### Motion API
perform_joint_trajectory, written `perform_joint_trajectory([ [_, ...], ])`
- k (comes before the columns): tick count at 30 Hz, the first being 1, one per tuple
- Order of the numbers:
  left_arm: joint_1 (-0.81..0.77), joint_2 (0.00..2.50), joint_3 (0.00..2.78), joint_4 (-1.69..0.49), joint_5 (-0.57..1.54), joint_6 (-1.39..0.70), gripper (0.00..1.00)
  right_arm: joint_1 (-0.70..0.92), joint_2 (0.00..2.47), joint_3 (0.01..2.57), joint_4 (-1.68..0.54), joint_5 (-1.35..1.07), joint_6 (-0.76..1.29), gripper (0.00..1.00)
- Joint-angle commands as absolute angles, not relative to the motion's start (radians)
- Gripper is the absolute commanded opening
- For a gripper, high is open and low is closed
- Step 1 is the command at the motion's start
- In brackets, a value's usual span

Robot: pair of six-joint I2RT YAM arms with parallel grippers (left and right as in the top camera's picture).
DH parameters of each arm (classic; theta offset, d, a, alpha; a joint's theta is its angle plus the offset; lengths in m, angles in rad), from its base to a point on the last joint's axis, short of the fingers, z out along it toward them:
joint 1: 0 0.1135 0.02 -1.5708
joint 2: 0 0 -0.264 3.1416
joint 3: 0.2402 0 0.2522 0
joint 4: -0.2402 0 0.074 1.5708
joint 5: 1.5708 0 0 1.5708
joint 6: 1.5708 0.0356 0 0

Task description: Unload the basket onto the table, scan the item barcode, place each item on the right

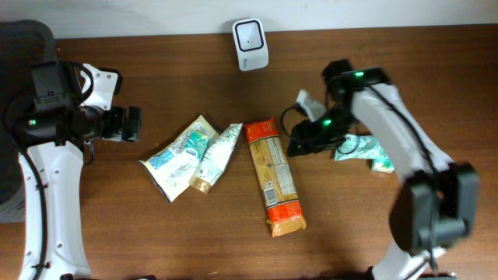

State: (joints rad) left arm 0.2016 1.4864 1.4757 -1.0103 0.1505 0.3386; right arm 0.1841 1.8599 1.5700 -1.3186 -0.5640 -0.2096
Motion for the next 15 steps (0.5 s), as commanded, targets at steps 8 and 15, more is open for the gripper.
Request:
perform_joint_trajectory([
  [8, 0.204, 1.481, 1.485, -1.012, 0.161, 0.353, 0.99, 0.222, 1.846, 1.267, -0.904, -0.651, -0.070, 0.72],
  [15, 0.204, 1.481, 1.485, -1.012, 0.161, 0.353, 0.99, 0.347, 2.049, 1.248, -0.830, -0.605, -0.017, 0.71],
])
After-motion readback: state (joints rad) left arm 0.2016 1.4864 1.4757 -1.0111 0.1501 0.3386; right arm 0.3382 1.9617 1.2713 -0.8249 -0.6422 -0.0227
